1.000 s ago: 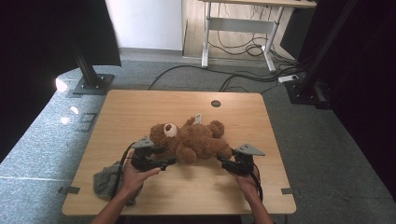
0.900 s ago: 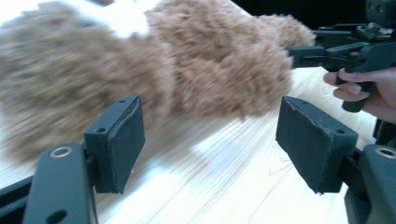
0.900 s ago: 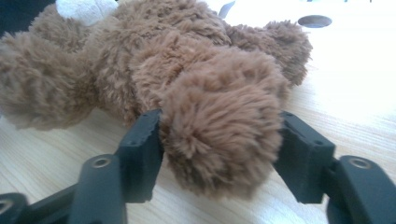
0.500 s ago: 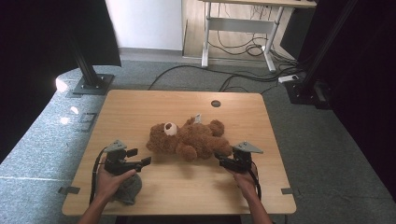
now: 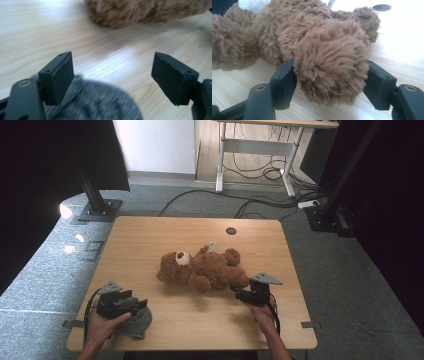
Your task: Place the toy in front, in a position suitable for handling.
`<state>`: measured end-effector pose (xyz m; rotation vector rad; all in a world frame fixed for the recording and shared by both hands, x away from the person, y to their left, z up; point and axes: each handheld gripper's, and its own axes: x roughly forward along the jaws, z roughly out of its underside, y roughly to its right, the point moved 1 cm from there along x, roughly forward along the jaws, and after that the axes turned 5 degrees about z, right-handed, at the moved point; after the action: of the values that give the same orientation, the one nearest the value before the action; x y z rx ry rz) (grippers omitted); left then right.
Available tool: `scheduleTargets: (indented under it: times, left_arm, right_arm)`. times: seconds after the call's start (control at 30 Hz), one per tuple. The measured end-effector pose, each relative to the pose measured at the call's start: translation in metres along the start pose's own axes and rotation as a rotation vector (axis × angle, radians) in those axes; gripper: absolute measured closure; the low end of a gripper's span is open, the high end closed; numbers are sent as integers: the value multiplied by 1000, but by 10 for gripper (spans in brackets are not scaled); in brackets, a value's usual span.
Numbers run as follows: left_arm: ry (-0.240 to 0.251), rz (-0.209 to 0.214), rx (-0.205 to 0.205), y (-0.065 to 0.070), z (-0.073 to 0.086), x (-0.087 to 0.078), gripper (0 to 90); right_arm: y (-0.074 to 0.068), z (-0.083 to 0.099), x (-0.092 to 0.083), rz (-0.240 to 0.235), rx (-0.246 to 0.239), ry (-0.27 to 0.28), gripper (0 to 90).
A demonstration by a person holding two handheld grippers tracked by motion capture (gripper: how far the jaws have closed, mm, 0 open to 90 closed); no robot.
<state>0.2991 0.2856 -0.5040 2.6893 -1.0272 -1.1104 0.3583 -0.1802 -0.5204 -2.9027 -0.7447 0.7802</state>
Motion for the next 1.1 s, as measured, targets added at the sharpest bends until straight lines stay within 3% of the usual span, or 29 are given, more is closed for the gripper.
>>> scheduleTargets:
  times: [0.3, 0.6, 0.87, 0.97, 1.1]
  left_arm:
    - [-2, -76, -39, -22, 21, -18, 154]
    - [-62, -77, -65, -30, 34, -12, 89]
    - [-113, -103, -33, -28, 39, -1, 59]
    - [-119, -122, -26, -26, 39, 3, 61]
    - [-131, -167, 12, -23, 40, 6, 84]
  right_arm:
    - [2, 1, -5, -6, 11, 11, 319]
    - [4, 3, -9, -10, 20, 16, 310]
    - [5, 5, -9, -23, 20, 5, 310]
    - [6, 5, -10, -21, 26, 9, 310]
    - [7, 5, -10, -16, 30, 11, 310]
